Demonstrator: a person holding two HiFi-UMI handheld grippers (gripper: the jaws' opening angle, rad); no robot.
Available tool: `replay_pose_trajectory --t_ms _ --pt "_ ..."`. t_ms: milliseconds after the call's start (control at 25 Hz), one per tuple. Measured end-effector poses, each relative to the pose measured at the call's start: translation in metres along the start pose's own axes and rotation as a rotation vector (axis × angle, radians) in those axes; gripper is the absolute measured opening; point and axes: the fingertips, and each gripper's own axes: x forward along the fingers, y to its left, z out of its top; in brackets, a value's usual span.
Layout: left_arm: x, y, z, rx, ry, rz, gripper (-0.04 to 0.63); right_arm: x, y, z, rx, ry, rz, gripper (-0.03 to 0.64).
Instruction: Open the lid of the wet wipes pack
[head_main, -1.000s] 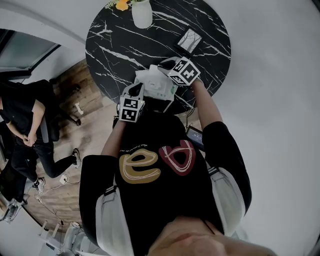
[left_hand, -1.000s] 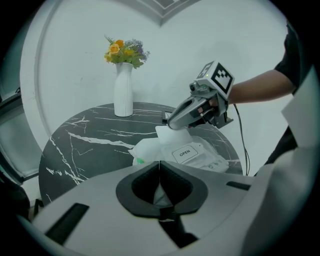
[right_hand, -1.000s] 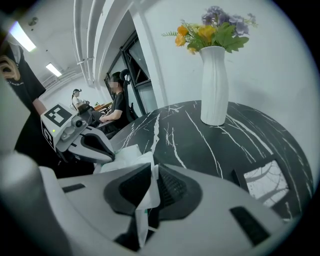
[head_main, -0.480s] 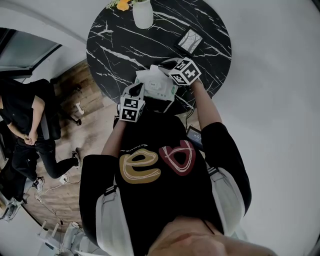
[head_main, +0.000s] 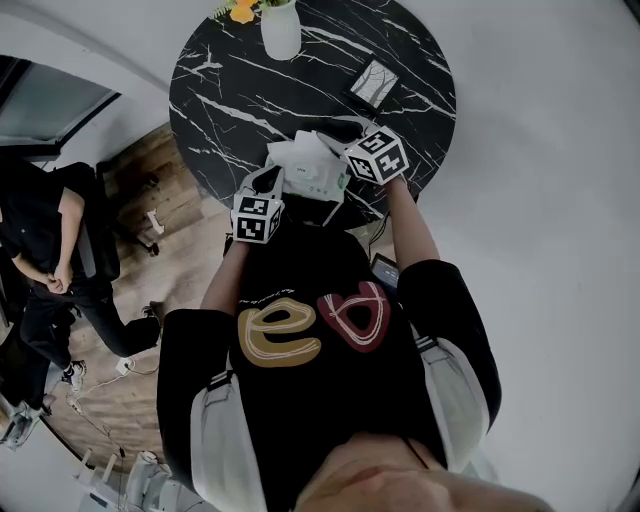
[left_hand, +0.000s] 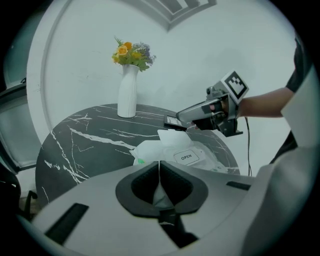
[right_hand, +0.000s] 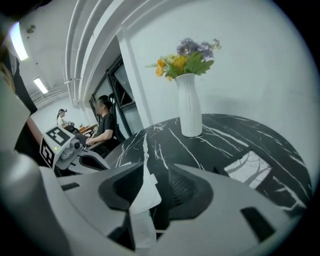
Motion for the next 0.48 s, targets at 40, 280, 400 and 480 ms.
replay_pose_trajectory --t_ms 40,280,400,480 --pt "-0.001 0.001 0.001 -0.005 -0.008 0.003 0.021 -0.005 0.000 0.003 0.018 -0.030 -0.013 0.147" --pt "-0.006 -0.002 0.014 -0.026 -0.084 -0.008 0.021 -0.038 0.004 0.008 0.079 -0.176 -0.153 0.164" --pt "-0.013 -0.002 0.021 -0.040 -0.123 -0.010 0.021 -0.054 0.010 0.010 0.110 -0.256 -0.242 0.164" --pt "-0.017 -0.001 0.027 -0.066 -0.159 -0.010 0.021 -0.061 0.014 0.009 0.127 -0.286 -0.287 0.164"
